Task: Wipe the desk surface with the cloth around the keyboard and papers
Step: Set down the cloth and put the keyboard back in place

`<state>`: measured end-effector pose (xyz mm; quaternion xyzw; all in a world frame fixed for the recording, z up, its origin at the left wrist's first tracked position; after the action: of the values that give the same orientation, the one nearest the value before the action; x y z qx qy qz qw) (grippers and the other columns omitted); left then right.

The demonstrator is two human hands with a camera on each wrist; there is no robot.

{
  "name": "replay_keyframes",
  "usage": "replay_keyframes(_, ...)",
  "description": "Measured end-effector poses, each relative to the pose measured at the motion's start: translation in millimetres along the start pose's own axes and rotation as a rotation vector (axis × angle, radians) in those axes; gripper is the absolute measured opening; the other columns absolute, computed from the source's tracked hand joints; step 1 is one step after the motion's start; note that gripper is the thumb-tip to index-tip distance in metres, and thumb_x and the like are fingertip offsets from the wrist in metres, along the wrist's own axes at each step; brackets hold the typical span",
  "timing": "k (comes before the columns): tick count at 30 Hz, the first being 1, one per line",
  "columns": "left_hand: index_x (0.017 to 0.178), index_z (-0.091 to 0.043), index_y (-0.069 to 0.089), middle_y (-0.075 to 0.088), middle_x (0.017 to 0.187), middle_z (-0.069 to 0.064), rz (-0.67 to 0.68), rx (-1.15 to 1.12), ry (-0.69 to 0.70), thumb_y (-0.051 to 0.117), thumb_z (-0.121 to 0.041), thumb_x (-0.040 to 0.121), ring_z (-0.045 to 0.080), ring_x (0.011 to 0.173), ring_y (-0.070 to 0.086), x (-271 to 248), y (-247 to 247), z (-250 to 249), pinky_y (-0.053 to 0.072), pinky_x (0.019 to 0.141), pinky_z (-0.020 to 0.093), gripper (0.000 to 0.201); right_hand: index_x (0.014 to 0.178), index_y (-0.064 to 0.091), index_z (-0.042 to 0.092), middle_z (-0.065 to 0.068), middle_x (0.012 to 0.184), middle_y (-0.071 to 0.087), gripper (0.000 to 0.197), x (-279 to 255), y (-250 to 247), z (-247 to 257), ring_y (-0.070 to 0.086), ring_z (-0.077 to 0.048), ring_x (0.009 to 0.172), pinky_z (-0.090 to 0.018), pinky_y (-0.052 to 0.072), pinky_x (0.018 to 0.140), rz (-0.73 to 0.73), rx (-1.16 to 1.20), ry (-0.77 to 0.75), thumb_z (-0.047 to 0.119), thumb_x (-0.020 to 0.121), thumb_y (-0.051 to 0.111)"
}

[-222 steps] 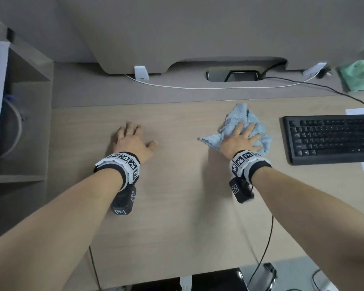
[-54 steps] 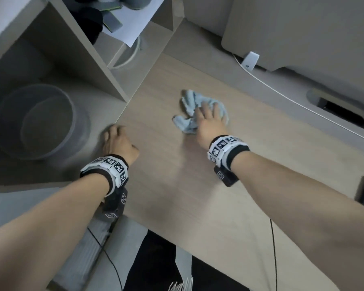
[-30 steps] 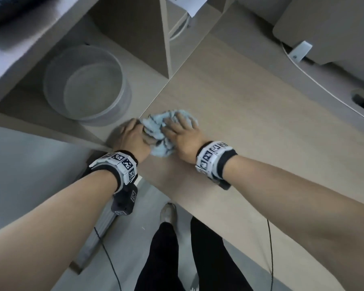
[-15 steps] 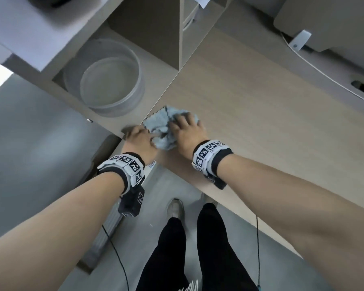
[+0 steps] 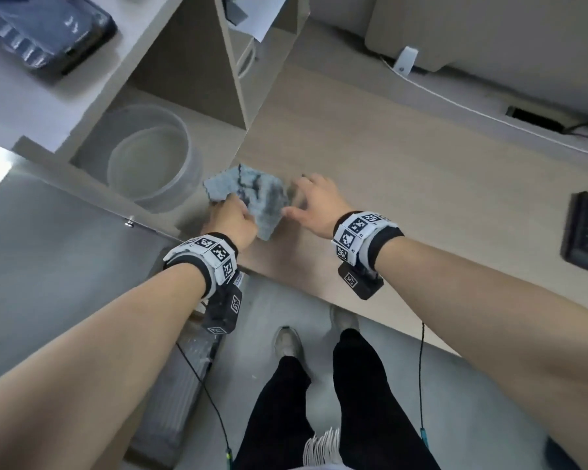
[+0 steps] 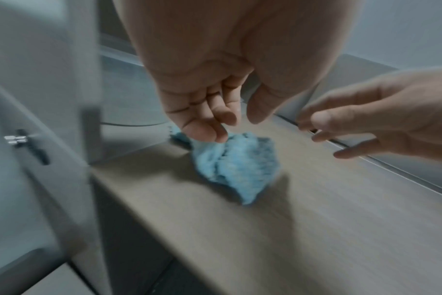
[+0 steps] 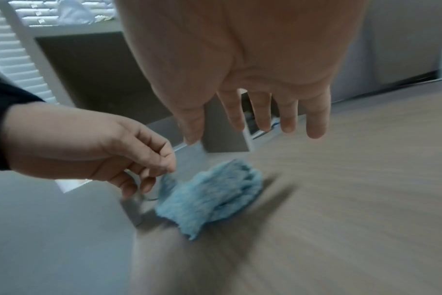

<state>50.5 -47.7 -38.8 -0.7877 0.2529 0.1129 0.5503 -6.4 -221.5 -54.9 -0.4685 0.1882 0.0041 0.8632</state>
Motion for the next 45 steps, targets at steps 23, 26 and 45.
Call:
replay_keyframes(23, 0.138, -0.003, 0.047, 0.052, 0.14, 0.016, 0.402, -0.003, 0.242, 0.055, -0.035, 0.094, 0.034, 0.126, 0.051, -99, 334, -533, 0.04, 0.1, 0.036, 0.056, 0.133, 0.049, 0.005, -0.02, 0.135, 0.053, 0.061, -422, -220, -630, 0.05, -0.038, 0.125, -0.045, 0.042, 0.103, -0.68, 0.455, 1.247, 0.047, 0.09, 0.06)
replay_keyframes(26, 0.115, -0.001, 0.059, 0.063, 0.122, 0.019, 0.343, 0.009, 0.172, 0.057, -0.036, 0.093, 0.033, 0.095, 0.059, -97, 360, -568, 0.042, 0.076, 0.032, 0.041, 0.131, 0.048, 0.003, -0.022, 0.137, 0.049, 0.062, -454, -224, -681, 0.048, -0.041, 0.126, -0.047, 0.042, 0.102, -0.691, 0.433, 1.327, 0.047, 0.089, 0.061)
replay_keyframes(45, 0.128, 0.007, 0.053, 0.058, 0.128, 0.024, 0.214, 0.02, -0.024, 0.057, -0.038, 0.094, 0.039, 0.115, 0.057, -68, 371, -590, 0.041, 0.083, 0.033, 0.057, 0.138, 0.044, 0.006, -0.019, 0.142, 0.042, 0.076, -451, -234, -742, 0.039, -0.037, 0.132, -0.05, 0.036, 0.104, -0.586, 0.458, 1.413, 0.059, 0.085, 0.059)
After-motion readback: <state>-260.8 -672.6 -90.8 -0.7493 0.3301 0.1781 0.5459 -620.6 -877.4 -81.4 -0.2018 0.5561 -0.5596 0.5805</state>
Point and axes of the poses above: each hand's wrist, its own x-axis towards the middle knuckle, its own y-axis out of the palm, z = x × y, the point moved 5 cm from there along x, towards the middle knuckle
